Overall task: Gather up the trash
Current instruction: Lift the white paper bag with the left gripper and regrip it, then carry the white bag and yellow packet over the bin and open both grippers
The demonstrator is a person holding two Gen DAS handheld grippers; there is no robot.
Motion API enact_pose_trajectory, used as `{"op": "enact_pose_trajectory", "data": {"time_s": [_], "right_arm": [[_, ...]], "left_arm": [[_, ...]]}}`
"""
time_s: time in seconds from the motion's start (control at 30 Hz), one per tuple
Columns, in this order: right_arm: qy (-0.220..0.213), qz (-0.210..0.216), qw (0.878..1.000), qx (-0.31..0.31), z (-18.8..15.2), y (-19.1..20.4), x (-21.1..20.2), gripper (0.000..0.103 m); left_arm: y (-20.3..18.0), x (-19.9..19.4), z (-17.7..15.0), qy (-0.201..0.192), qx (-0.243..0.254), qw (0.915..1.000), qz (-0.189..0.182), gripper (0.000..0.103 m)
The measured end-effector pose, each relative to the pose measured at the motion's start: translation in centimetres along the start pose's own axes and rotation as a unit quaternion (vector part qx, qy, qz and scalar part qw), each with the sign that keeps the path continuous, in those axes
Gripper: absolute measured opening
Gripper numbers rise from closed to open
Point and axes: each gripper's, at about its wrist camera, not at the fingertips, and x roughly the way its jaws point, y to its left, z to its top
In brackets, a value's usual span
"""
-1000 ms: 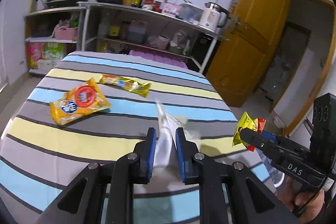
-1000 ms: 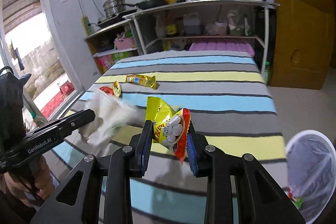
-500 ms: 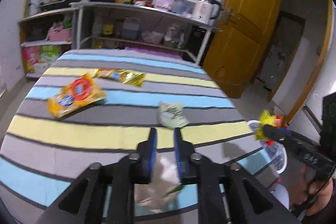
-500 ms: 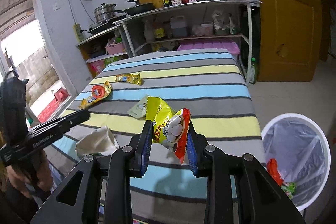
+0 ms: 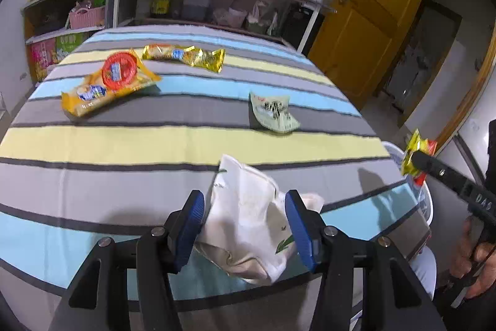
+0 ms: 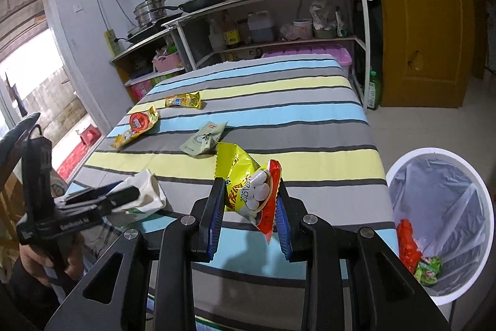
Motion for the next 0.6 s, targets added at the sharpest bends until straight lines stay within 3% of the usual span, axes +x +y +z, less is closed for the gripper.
{"op": "enact_pose_trajectory", "data": {"time_s": [0.17,0.23,0.27,0.6], "right_arm": [[0.001,-0.004,1.000,0.002,0.0,-0.4,-0.1,0.031],[0.002,-0.004,1.000,0.003,-0.1,-0.4,-0.1,0.031],[0.003,-0.003,1.000,0.003,-0.1,-0.4,-0.1,0.031],[-0.003,-0.003,1.000,0.003,-0.2,-0.3,-0.6,0.031]], "left_arm": [[-0.8,0.0,-0.9,0.000,0.015,0.9999,0.005,0.054],[-1.1,-0.2,-1.2,-0.002,0.024,0.9997,0.008,0.042],[-1.2,-0.2,-1.3,-0.001,0.026,0.9996,0.008,0.041],[-1.7,-1.0,-1.3,-0.011,0.026,0.9996,0.007,0.037]]}}
